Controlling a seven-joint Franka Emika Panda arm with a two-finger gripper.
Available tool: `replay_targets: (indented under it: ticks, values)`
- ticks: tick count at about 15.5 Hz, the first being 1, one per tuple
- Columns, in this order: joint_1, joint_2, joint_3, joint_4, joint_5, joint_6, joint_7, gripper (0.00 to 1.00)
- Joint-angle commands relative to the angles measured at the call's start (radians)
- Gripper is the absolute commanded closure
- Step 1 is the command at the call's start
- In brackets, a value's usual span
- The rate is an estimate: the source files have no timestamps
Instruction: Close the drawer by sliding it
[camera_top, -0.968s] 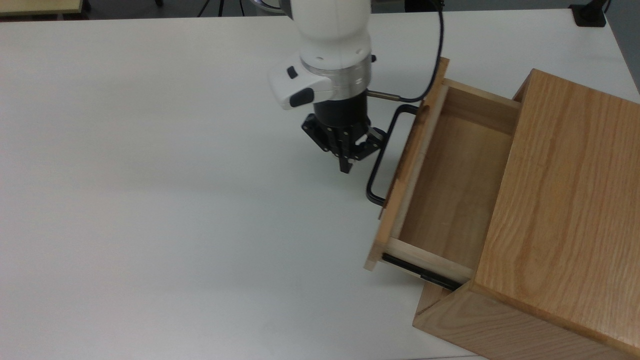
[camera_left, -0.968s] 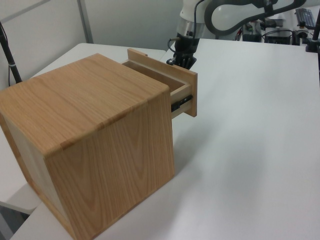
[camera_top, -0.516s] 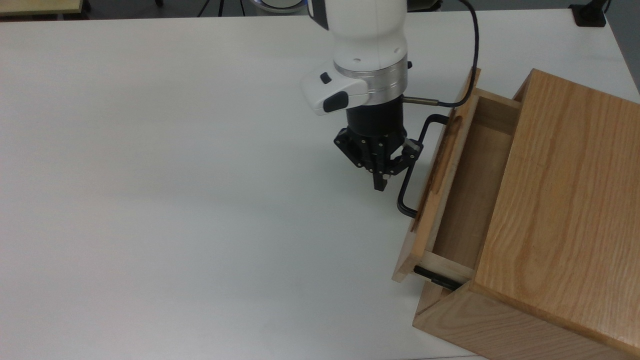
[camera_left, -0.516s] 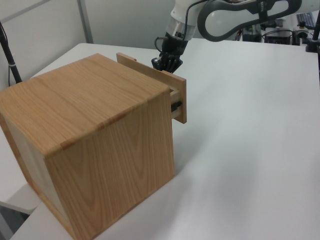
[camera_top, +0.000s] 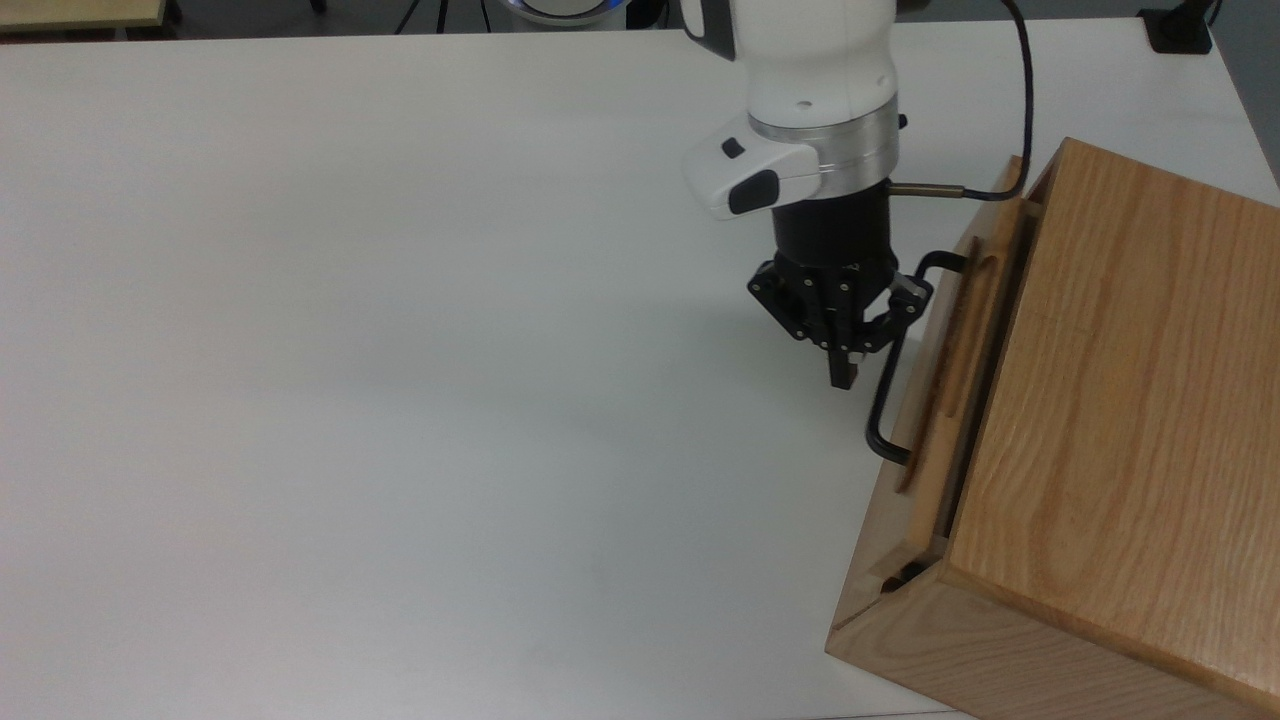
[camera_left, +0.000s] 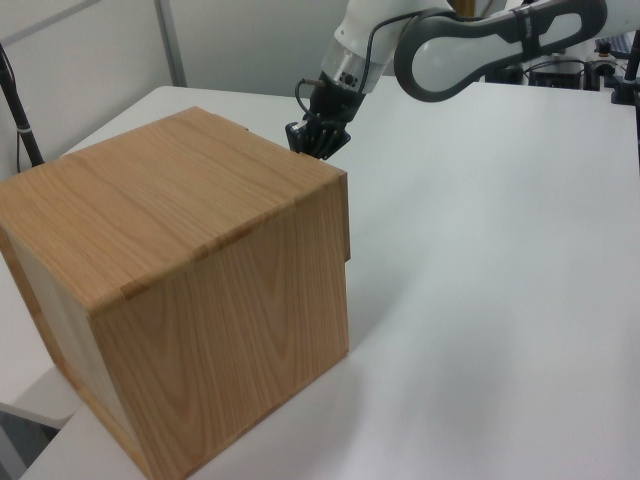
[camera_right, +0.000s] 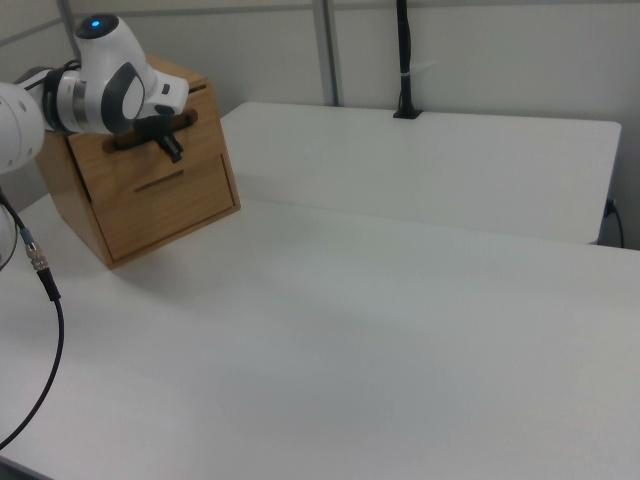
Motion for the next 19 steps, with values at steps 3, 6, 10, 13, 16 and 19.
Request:
replay_targets:
  ticks: [3, 6, 10, 13, 16, 19]
  values:
    - [0.045, 0.036, -0.007, 0.021, 0.002, 0.061, 0.062, 1.00]
    - [0.047, 0.036, -0.007, 0.019, 0.003, 0.072, 0.064, 1.00]
    - [-0.016, -0.070, -0.007, -0.041, 0.000, 0.004, 0.009, 1.00]
    - [-0.080, -0.185, -0.007, -0.059, -0.006, -0.289, -0.167, 1.00]
    - [-0.177, -0.317, -0.007, -0.116, -0.007, -0.478, -0.229, 1.00]
    - [-0.270, -0.466, -0.033, -0.232, -0.004, -0.607, -0.364, 1.00]
